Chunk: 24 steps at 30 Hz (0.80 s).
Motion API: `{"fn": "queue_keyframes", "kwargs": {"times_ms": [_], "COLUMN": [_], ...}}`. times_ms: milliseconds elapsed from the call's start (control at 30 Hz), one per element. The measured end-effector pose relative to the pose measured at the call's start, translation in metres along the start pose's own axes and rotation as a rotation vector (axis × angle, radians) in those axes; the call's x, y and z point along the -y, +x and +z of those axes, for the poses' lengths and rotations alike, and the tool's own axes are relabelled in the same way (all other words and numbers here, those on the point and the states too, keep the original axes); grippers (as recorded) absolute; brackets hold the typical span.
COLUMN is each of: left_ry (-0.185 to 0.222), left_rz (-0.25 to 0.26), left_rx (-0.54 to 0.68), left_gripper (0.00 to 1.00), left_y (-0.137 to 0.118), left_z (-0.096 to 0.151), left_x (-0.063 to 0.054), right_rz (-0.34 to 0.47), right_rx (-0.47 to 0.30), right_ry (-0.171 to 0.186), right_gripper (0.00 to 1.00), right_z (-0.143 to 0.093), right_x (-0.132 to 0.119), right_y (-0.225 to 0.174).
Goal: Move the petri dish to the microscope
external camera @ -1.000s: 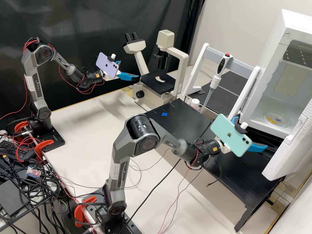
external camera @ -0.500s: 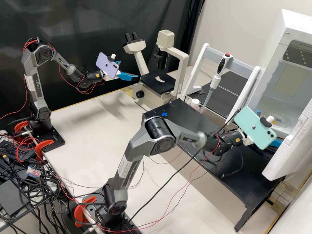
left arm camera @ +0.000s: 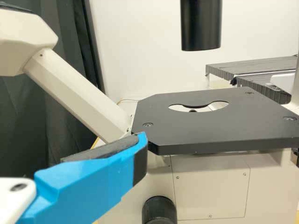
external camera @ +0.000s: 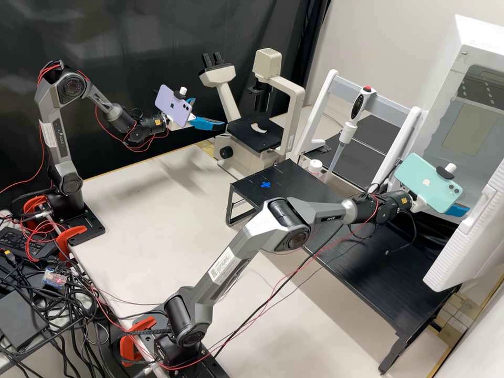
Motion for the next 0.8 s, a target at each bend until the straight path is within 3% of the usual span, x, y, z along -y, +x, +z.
{"fn": "queue_keyframes", "kwargs": {"times_ms": [300,333,467,600,667,700,800], "left_ry": [0.0,0.0,0.0,0.0,0.0,0.0,0.0], "left_rz": [0.0,0.0,0.0,0.0,0.0,0.0,0.0], "left_rx": [0.0,0.0,0.0,0.0,0.0,0.0,0.0], "left_gripper": [1.0,1.0,1.0,1.0,1.0,1.0,1.0], "left_y": [0.0,0.0,0.0,0.0,0.0,0.0,0.0], "left_z": [0.0,0.0,0.0,0.0,0.0,0.0,0.0], "left_x": [0.0,0.0,0.0,0.0,0.0,0.0,0.0], "right_rz": [0.01,0.012,0.012,0.01,0.01,0.008,0.0], "right_rx": [0.011,0.01,0.027,0.045,0.05,0.055,0.061], "right_ry": [-0.035,-0.041,-0.044,-0.02,-0.03,-0.005,-0.022], "right_gripper": [1.0,0.0,0.0,0.0,0.0,0.0,0.0], "right_z": [0.004,0.003,0.006,0.008,0.009,0.01,0.01], "right_x": [0.005,0.005,0.006,0.006,0.007,0.007,0.008], "right_y": [0.017,0.017,0.019,0.019,0.02,0.019,0.019]}}
